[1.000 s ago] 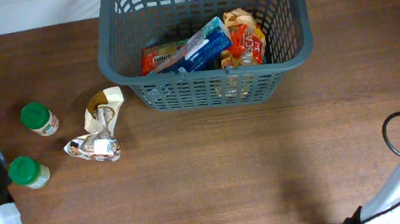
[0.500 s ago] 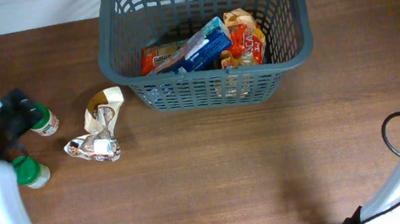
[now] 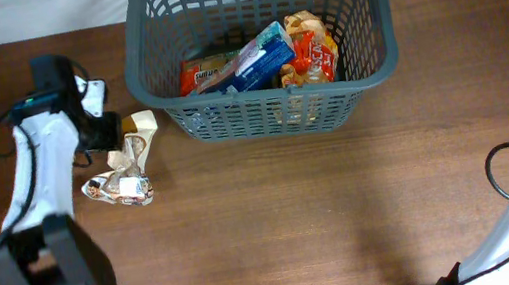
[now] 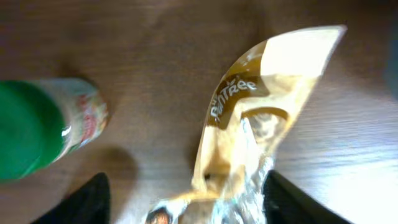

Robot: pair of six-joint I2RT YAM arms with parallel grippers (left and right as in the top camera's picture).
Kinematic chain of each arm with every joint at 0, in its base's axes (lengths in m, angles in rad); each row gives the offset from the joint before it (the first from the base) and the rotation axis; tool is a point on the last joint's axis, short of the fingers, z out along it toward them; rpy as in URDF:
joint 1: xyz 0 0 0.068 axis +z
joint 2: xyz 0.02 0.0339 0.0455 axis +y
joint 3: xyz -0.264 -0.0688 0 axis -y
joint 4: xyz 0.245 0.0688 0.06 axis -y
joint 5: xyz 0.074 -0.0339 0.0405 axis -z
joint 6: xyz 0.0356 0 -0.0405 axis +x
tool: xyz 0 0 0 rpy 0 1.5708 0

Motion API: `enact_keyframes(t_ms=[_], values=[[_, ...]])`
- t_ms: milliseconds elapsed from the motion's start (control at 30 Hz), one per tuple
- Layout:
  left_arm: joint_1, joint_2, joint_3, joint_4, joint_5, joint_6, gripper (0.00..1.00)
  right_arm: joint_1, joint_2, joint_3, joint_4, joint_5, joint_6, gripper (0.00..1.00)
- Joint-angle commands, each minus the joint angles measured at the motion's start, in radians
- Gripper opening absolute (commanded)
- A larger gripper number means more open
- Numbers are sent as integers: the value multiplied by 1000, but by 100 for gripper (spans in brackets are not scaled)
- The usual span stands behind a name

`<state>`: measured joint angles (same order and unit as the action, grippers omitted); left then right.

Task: Pack container
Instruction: 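Reach the left gripper to the crumpled snack bag and grasp it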

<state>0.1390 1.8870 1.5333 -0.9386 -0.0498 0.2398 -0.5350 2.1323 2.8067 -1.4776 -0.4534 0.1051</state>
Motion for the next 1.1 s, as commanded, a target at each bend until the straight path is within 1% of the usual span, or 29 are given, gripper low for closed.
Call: enact_keyframes(t_ms=[0,67,200,333,367,400,433,467,533,700,767,833,933,1033,1067], values=[[-17,111,2,8,-55,72,70,5,7,-8,0,-6,8,99],[-23,163,2,8,-84,73,71,5,7,-8,0,-6,8,99],[-32,250,2,10,-86,98,72,5,7,-8,0,-6,8,99],[-52,301,2,11,-86,106,67,5,7,-8,0,-6,8,99],[-57,306,2,11,-85,106,63,5,7,-8,0,-6,8,99],[-61,307,2,11,-85,106,52,5,7,-8,0,-6,8,99],[-65,307,2,14,-85,106,34,5,7,-8,0,-6,8,99],[-69,306,2,17,-85,106,20,5,7,-8,0,-6,8,99],[-79,306,10,19,-85,106,2,5,7,-8,0,-6,8,99],[-101,306,11,4,-85,106,2,5,7,-8,0,-6,8,99],[-109,305,33,-33,-86,106,2,5,7,-8,0,-6,8,99],[-115,301,120,-115,-92,105,1,5,7,-8,0,-6,8,99],[-115,288,277,-225,-136,60,2,5,7,-8,0,-6,8,99],[-115,274,475,-328,-187,17,2,5,7,-8,0,-6,8,99],[-115,266,571,-366,-187,15,2,5,7,-8,0,-6,8,99]])
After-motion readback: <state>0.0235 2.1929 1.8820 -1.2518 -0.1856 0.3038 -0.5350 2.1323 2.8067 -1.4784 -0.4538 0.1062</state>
